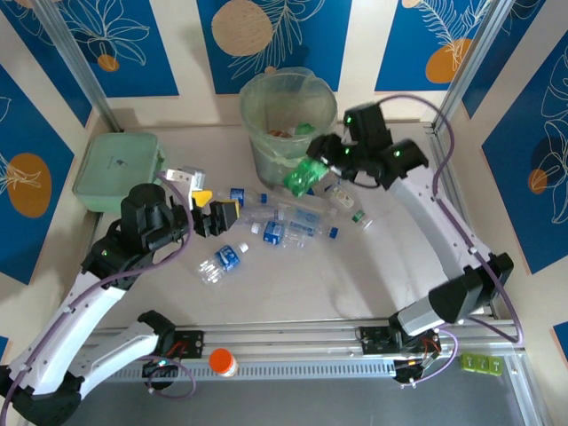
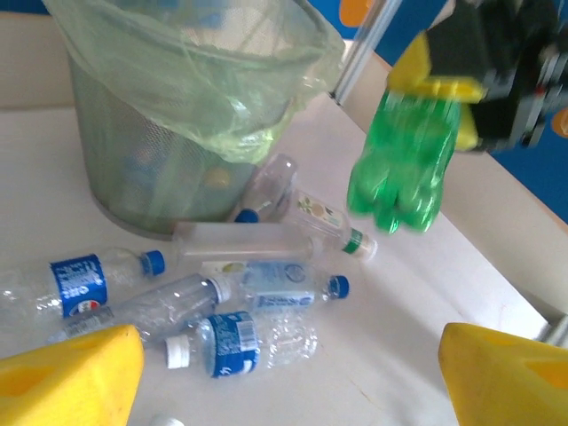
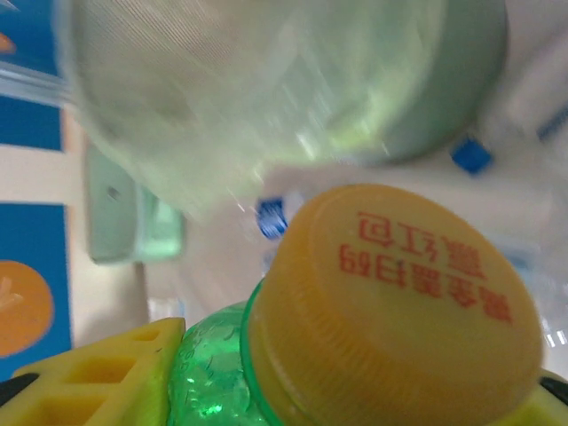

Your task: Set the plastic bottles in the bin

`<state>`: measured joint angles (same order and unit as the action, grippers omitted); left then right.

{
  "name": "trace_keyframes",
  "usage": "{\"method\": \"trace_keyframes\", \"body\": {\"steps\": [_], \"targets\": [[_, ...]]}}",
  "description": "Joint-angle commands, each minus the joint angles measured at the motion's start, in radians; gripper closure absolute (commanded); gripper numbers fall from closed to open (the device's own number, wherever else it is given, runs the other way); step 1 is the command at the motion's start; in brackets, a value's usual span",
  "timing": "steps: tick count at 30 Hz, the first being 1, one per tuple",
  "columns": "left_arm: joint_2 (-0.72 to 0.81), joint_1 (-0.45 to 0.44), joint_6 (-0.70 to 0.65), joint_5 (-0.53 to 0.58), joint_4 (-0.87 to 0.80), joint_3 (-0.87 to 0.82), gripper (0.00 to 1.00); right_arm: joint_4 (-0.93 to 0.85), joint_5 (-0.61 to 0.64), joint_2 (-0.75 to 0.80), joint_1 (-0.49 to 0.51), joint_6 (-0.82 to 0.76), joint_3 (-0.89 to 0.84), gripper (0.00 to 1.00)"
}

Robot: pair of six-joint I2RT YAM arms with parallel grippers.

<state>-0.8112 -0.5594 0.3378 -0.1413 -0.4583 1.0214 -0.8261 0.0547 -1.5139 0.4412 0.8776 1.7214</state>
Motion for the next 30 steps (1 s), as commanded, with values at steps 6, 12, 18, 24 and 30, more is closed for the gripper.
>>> {"method": "trace_keyframes", "body": {"steps": [6, 12, 18, 24, 30], "targets": [[0.018, -0.005, -0.074, 0.126, 0.105, -0.119, 0.15, -0.153, -0.072, -0.347, -0.073, -0.224, 0.600, 0.45], [0.009, -0.003, -0.087, 0.144, 0.099, -0.122, 0.15, -0.261, -0.160, -0.663, -0.108, -0.240, 1.040, 0.46], [0.004, 0.000, -0.087, 0.148, 0.101, -0.130, 0.15, -0.040, -0.298, -0.715, -0.131, -0.205, 0.934, 0.46], [-0.022, 0.008, -0.077, 0.144, 0.098, -0.129, 0.15, -0.022, -0.323, -0.835, -0.120, -0.224, 1.054, 0.46], [-0.016, 0.014, -0.076, 0.165, 0.091, -0.127, 0.16, -0.018, -0.292, -0.883, -0.103, -0.231, 1.046, 0.46]]}}
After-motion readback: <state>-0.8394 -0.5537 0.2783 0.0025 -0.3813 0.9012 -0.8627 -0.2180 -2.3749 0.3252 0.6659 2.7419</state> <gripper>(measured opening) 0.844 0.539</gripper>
